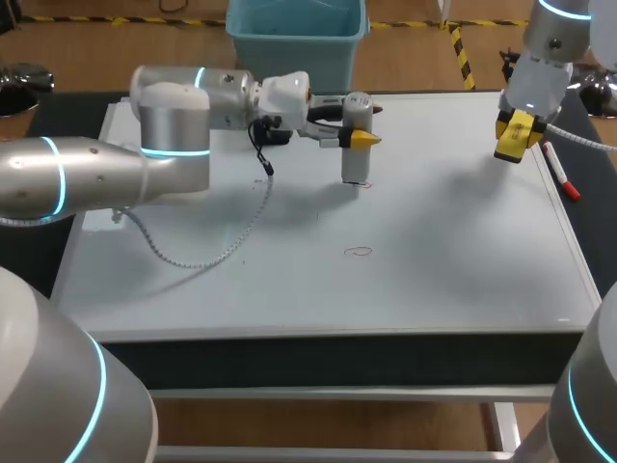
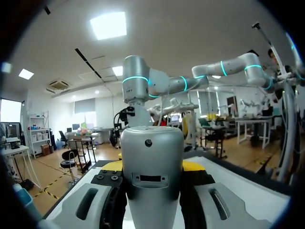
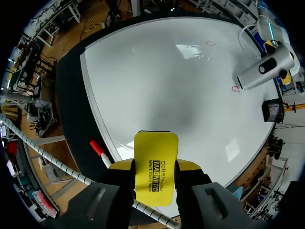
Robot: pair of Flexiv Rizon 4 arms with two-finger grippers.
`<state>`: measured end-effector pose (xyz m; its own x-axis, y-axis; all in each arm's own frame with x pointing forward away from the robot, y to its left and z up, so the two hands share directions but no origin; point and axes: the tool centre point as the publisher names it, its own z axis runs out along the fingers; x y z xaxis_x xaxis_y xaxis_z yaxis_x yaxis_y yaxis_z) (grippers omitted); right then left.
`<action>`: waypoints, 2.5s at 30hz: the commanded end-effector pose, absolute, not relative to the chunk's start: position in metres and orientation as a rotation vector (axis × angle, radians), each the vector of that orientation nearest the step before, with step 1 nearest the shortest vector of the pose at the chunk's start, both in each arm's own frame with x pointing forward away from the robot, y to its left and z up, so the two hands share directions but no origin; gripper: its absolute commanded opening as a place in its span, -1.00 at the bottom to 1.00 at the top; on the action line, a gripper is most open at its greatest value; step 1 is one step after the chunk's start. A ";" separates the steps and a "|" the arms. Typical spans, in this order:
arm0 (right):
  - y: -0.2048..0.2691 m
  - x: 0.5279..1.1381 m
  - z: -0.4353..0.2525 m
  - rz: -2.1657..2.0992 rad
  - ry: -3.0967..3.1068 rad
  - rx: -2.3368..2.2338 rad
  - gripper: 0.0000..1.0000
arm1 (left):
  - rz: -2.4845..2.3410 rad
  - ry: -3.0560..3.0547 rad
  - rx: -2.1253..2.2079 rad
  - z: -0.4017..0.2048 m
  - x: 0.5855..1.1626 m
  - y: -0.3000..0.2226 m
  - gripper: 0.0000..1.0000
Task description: Pick up the inspection probe, press it on each red-marked spot on the whiteboard one by one, put down the probe, pick up the eraser, and wipe off all the red marks.
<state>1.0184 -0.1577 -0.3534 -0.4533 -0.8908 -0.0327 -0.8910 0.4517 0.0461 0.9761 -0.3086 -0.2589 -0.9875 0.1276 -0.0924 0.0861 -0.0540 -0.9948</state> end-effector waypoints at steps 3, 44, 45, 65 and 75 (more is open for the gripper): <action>-0.158 1.019 -0.353 0.085 2.673 -1.645 -1.00 | 2.257 -2.116 -0.270 -0.267 0.986 -0.315 -1.00; -0.158 1.019 -0.353 0.085 2.673 -1.645 -1.00 | 2.215 -2.107 -0.218 -0.284 0.995 -0.321 -1.00; -0.158 1.019 -0.353 0.085 2.673 -1.645 -1.00 | 2.215 -2.107 -0.218 -0.284 0.995 -0.321 -1.00; -0.158 1.019 -0.353 0.085 2.673 -1.645 -1.00 | 2.251 -2.210 -0.068 -0.238 0.998 -0.241 -1.00; -0.158 1.019 -0.353 0.085 2.673 -1.645 -1.00 | 2.312 -2.300 0.053 -0.226 0.995 -0.155 -1.00</action>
